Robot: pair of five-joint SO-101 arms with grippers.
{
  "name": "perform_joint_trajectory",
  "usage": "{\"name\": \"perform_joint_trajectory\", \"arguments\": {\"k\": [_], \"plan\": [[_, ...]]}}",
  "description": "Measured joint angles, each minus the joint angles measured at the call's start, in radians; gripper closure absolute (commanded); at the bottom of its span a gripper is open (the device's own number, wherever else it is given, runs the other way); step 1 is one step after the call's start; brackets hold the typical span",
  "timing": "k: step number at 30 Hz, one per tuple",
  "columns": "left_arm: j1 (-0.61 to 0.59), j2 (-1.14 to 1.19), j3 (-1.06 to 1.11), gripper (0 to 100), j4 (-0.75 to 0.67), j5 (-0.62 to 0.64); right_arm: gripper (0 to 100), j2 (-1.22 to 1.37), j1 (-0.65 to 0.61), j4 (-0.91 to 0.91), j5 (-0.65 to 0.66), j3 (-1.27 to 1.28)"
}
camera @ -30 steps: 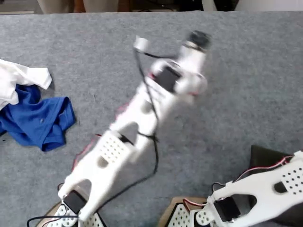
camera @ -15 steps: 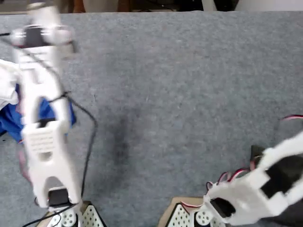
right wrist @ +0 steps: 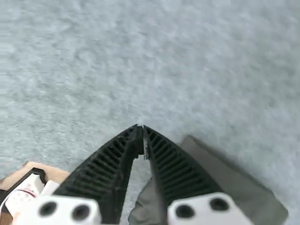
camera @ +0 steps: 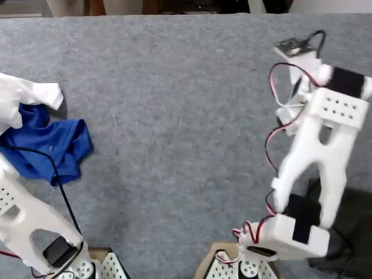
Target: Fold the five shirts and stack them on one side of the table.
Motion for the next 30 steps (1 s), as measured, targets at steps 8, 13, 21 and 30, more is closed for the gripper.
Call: {"name": "perform_joint_trajectory", "arguments": {"k": [8,13,21,30], "plan": [[0.005,0.157,0.0,98,-0.144,-0.002,99.3,0.068,-0.015,-0.058,-0.003,0.0],[0.02,0.146,-0.052,98,-0.032,-0.002,99.3,0.078,-0.015,-0.089,-0.003,0.0],[0.19,0.04,-0.396,98,0.209,-0.002,99.3,0.118,-0.015,-0.107,-0.003,0.0],[0.381,-0.137,-0.473,98,0.216,0.025,99.3,0.127,-0.015,-0.114,-0.003,0.074]]}}
